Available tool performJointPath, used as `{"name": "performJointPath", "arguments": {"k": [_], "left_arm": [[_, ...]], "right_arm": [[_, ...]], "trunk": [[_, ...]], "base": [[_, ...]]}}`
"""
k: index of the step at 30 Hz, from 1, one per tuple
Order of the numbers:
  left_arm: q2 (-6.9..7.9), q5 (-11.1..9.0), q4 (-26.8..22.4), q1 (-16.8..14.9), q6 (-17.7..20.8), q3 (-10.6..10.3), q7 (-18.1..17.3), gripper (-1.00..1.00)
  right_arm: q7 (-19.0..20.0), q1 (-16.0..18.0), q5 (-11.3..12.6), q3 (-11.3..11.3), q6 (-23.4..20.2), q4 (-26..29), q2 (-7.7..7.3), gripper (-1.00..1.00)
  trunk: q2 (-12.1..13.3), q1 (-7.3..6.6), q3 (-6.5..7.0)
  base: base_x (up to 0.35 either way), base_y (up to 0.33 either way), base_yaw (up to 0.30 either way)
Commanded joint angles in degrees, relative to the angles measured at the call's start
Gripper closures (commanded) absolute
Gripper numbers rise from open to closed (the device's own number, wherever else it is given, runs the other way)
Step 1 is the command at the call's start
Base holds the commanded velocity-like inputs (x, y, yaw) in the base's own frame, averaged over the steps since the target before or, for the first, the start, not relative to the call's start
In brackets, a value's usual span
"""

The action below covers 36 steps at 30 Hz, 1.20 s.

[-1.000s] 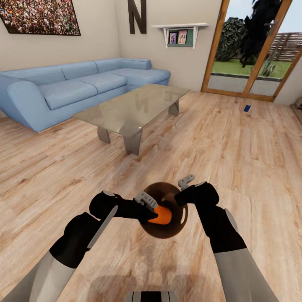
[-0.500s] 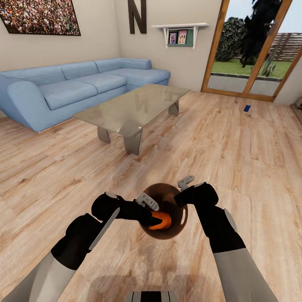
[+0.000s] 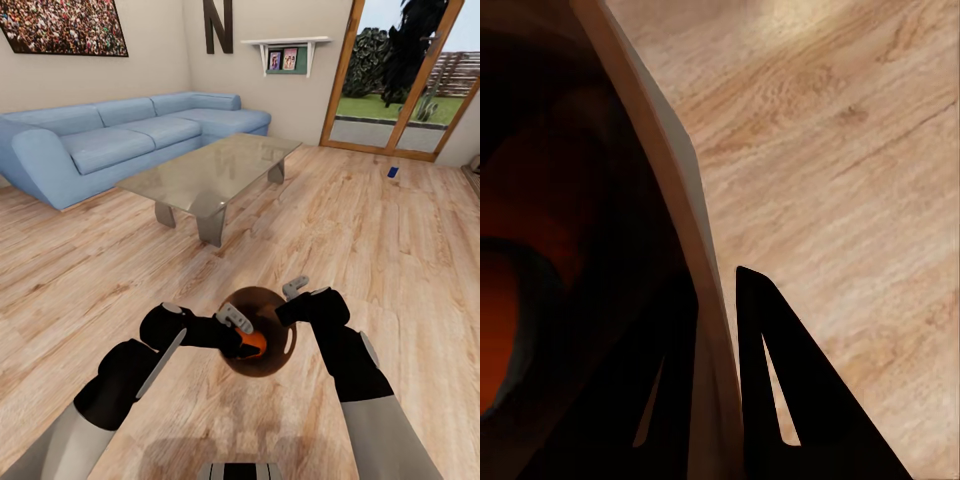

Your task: Put the three can of soda from the living room inside the tash can in the kitchen.

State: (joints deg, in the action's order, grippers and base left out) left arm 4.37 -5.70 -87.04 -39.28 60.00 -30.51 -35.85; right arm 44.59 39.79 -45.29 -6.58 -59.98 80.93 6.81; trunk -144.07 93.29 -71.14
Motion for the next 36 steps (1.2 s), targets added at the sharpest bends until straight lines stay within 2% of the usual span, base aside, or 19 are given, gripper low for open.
{"name": "performJointPath", "arguments": {"k": [1,3,4,5,6,8,11,14,16,17,20,21,25,26,28,29,32,33,36], "left_arm": [[0.04,0.04,-0.59,0.06,0.00,0.08,-1.42,-1.00],[0.49,0.02,-2.09,0.21,0.00,0.37,-5.91,-1.00],[3.44,-0.06,-3.44,0.32,0.00,2.74,-11.49,-1.00],[4.40,-0.09,-3.62,0.35,0.00,4.01,-13.16,-1.00],[6.14,-0.12,-3.89,0.38,0.00,7.25,-17.26,-1.00],[8.19,-0.15,-4.16,0.52,0.00,15.70,-28.16,-1.00],[9.25,0.10,-4.22,0.63,0.00,21.74,-35.01,-1.00],[13.74,-0.10,-4.24,0.82,0.00,32.81,-43.20,-1.00],[14.59,-0.10,-4.19,0.84,0.00,36.11,-45.04,-1.00],[15.14,-0.12,-4.16,0.88,-0.60,39.29,-46.39,-1.00],[15.71,0.24,-4.02,1.29,-2.61,43.36,-47.80,-1.00],[15.73,1.21,-3.20,2.78,-6.09,45.15,-47.64,-1.00],[15.41,4.32,-1.71,5.69,-11.98,45.97,-43.71,-1.00],[15.12,5.43,-1.13,6.67,-14.16,46.08,-41.15,-1.00],[13.77,6.67,0.41,9.00,-18.72,46.18,-36.23,-1.00],[12.12,7.11,2.23,10.52,-23.05,46.21,-32.49,-1.00],[10.14,7.32,4.89,12.05,-28.01,46.23,-28.60,-1.00],[8.58,7.37,7.92,13.66,-33.17,46.24,-24.68,-1.00],[7.52,7.34,11.77,15.71,-39.56,46.24,-19.77,-1.00]], "right_arm": [[0.23,0.03,0.20,0.02,-0.02,0.02,-0.02,1.00],[0.23,0.03,0.25,0.08,-0.02,0.00,-0.07,1.00],[0.23,0.00,0.27,0.18,-0.02,-0.04,-0.16,1.00],[0.23,-0.01,0.28,0.19,-0.02,-0.05,-0.17,1.00],[0.23,-0.03,0.28,0.21,-0.02,-0.05,-0.22,1.00],[0.23,-0.05,0.29,0.34,-0.02,-0.11,-0.31,1.00],[0.23,-0.05,0.29,0.49,-0.02,-0.20,-0.35,1.00],[0.23,-0.06,0.36,0.65,-0.02,-0.40,-0.39,1.00],[0.23,-0.06,0.37,0.67,-0.02,-0.44,-0.39,1.00],[0.23,-0.06,0.37,0.71,-0.02,-0.47,-0.39,1.00],[0.23,-0.06,0.41,0.80,-0.02,-0.41,-0.44,1.00],[0.23,-0.06,0.50,1.10,-0.02,-0.34,-0.58,1.00],[0.23,-0.16,0.51,2.92,-0.02,-0.13,-0.80,1.00],[0.21,-0.19,0.46,4.14,-0.02,-0.07,-0.91,1.00],[0.17,-0.28,0.32,6.55,-0.02,0.08,-1.02,1.00],[0.02,-0.41,0.26,8.70,-0.02,0.54,-1.12,1.00],[-0.05,-0.57,0.23,11.40,-0.02,2.25,-1.63,1.00],[0.02,-0.85,0.25,13.99,-0.02,4.47,-2.71,1.00],[0.20,-2.15,0.39,17.11,-0.02,6.45,-4.57,1.00]], "trunk": [[0.00,-0.01,0.01],[0.00,-0.01,0.01],[0.00,-0.01,0.01],[0.00,-0.01,0.01],[0.00,-0.01,0.01],[0.00,-0.01,0.01],[0.00,-0.01,0.01],[0.00,-0.01,0.01],[0.00,-0.01,0.01],[0.00,-0.01,0.01],[0.00,-0.01,0.01],[0.00,-0.01,0.01],[0.00,-0.01,0.01],[0.00,-0.01,0.01],[0.00,-0.01,0.01],[0.00,-0.01,0.01],[0.00,-0.01,0.01],[0.00,-0.01,0.01],[0.00,-0.01,0.01]], "base": [[0.000,0.000,0.000],[0.000,0.000,0.000],[0.000,0.000,0.000],[0.000,0.000,0.000],[0.000,0.000,0.000],[0.000,0.000,0.000],[0.000,0.000,0.000],[0.000,0.000,0.000],[0.000,0.000,0.000],[0.000,0.000,0.000],[0.000,0.000,0.000],[0.000,0.000,0.000],[0.000,0.000,0.000],[0.000,0.000,0.000],[0.000,0.000,0.000],[0.000,0.000,0.000],[0.000,0.000,0.000],[0.000,0.000,0.000],[0.000,0.000,0.000]]}}
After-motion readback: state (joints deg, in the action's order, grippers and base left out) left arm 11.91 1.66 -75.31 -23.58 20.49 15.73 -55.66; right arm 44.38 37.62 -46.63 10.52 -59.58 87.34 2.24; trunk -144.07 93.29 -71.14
